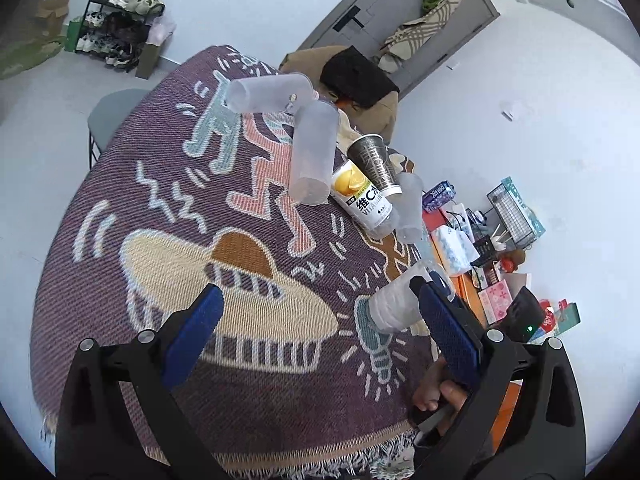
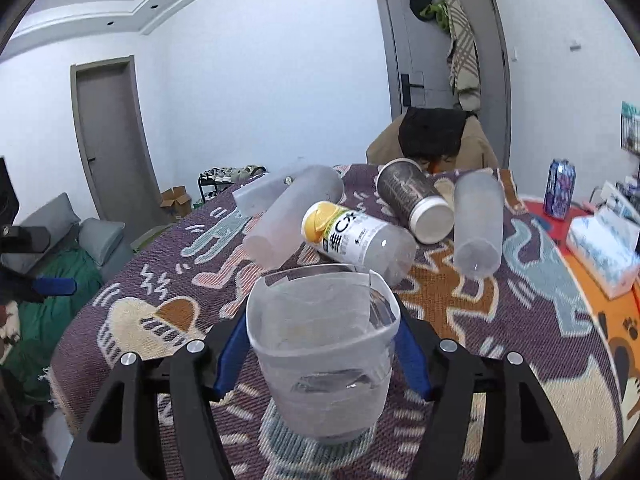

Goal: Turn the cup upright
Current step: 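Turn the clear cup upright with the right tool and lower it onto the rug, then open the right tool and withdraw it from the upright cup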

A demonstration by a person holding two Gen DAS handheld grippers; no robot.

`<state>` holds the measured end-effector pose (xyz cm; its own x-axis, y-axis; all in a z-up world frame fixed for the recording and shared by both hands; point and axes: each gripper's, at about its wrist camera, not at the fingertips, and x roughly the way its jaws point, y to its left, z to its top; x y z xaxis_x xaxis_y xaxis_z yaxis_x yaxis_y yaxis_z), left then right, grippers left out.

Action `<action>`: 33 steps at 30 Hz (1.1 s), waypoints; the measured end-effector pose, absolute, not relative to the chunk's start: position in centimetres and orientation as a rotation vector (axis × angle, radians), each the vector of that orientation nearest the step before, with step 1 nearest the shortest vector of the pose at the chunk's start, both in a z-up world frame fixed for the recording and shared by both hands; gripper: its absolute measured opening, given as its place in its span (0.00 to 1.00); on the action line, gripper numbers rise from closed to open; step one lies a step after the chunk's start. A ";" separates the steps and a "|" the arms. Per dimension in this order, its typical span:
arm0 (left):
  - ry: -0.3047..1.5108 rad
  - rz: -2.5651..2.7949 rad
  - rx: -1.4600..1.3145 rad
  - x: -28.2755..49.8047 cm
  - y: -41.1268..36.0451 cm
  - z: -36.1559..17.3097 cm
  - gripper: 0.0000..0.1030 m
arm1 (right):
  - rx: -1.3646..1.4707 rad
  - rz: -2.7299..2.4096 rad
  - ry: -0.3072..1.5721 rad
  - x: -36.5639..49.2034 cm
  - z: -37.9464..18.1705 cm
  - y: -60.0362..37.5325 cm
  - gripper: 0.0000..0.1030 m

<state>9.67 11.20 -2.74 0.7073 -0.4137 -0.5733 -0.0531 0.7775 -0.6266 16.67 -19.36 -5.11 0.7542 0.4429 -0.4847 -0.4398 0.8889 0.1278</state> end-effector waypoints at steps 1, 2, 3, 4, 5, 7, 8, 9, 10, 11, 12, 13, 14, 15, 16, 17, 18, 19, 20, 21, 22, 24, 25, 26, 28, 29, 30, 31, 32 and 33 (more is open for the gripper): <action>0.764 -0.216 -0.668 9.1 11.2 -2.6 0.94 | 0.013 0.492 0.542 16.5 -5.1 -19.4 0.71; 0.759 -0.215 -0.668 8.7 11.2 -2.5 0.94 | 0.011 0.493 0.548 16.3 -5.2 -19.4 0.73; 0.757 -0.214 -0.667 8.4 11.1 -2.4 0.94 | 0.007 0.495 0.554 16.1 -5.1 -19.3 0.75; 0.753 -0.217 -0.663 7.9 10.9 -2.2 0.94 | 0.003 0.495 0.562 15.9 -5.0 -19.3 0.85; 0.749 -0.219 -0.659 7.6 10.9 -2.1 0.94 | 0.000 0.492 0.568 15.8 -4.8 -19.4 0.93; 0.736 -0.219 -0.644 6.8 10.5 -1.6 0.94 | 0.007 0.481 0.551 15.1 -4.0 -19.7 0.93; 0.730 -0.216 -0.634 6.4 10.4 -1.5 0.94 | 0.010 0.483 0.546 14.7 -3.6 -19.9 0.93; 0.725 -0.210 -0.622 6.1 10.2 -1.3 0.94 | 0.014 0.484 0.547 14.4 -3.2 -20.1 0.93; 0.718 -0.203 -0.605 5.6 10.0 -1.0 0.94 | 0.019 0.481 0.549 14.0 -2.8 -20.4 0.93; 0.713 -0.201 -0.598 5.4 9.9 -0.9 0.94 | 0.024 0.481 0.550 13.7 -2.5 -20.7 0.93; 0.706 -0.198 -0.587 5.0 9.7 -0.6 0.94 | 0.029 0.486 0.553 13.2 -2.1 -21.0 0.93; 0.696 -0.192 -0.569 4.6 9.4 -0.4 0.94 | 0.030 0.488 0.554 12.8 -1.9 -21.2 0.93; 0.687 -0.184 -0.552 4.2 9.1 -0.1 0.94 | 0.026 0.484 0.555 12.2 -1.6 -21.4 0.93; 0.679 -0.176 -0.536 3.9 8.9 0.1 0.94 | 0.021 0.482 0.558 11.6 -1.4 -21.5 0.93; 0.671 -0.170 -0.516 3.3 8.6 0.3 0.94 | 0.023 0.487 0.563 11.1 -1.2 -21.7 0.93; 0.664 -0.168 -0.501 2.8 8.4 0.6 0.94 | 0.027 0.492 0.569 10.7 -1.0 -21.8 0.93; 0.658 -0.165 -0.492 2.5 8.2 0.8 0.94 | 0.031 0.496 0.578 10.0 -0.8 -22.0 0.93; 0.646 -0.154 -0.477 1.7 8.1 1.0 0.94 | 0.033 0.498 0.579 9.6 -0.7 -22.1 0.93; 0.640 -0.146 -0.465 1.3 8.0 1.1 0.94 | 0.039 0.501 0.580 9.1 -0.5 -22.4 0.93; 0.636 -0.140 -0.454 0.9 8.0 1.3 0.94 | 0.051 0.506 0.581 8.4 -0.4 -22.7 0.93; 0.628 -0.127 -0.436 0.4 7.9 1.4 0.94 | 0.059 0.509 0.582 8.0 -0.3 -23.0 0.93; 0.614 -0.105 -0.412 -0.3 7.7 1.6 0.94 | 0.075 0.512 0.589 7.1 0.0 -23.6 0.93; 0.606 -0.085 -0.394 -0.7 7.6 1.7 0.94 | 0.081 0.518 0.589 6.7 0.0 -23.8 0.93; 0.602 -0.075 -0.382 -0.9 7.5 1.8 0.94 | 0.083 0.522 0.588 6.3 0.1 -23.9 0.93; 0.593 -0.061 -0.354 -1.2 7.1 2.0 0.94 | 0.081 0.527 0.586 5.5 0.3 -24.2 0.93; 0.584 -0.047 -0.328 -1.4 6.8 2.2 0.94 | 0.082 0.528 0.584 5.1 0.4 -24.4 0.93; 0.573 -0.036 -0.302 -1.6 6.4 2.3 0.94 | 0.084 0.529 0.582 4.7 0.5 -24.5 0.93; 0.565 -0.029 -0.281 -1.8 6.2 2.3 0.94 | 0.084 0.528 0.578 4.3 0.7 -24.7 0.93; 0.551 -0.019 -0.250 -2.1 5.8 2.3 0.94 | 0.083 0.526 0.576 4.0 0.7 -24.8 0.93; 0.542 -0.014 -0.232 -2.2 5.6 2.3 0.95 | 0.085 0.527 0.580 3.8 0.8 -25.0 0.93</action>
<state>-2.22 5.60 2.26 0.8573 -0.0745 -0.5094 -0.0474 0.9738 -0.2223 3.75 -24.97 0.78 0.7085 0.4974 -0.5006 -0.4508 0.8648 0.2211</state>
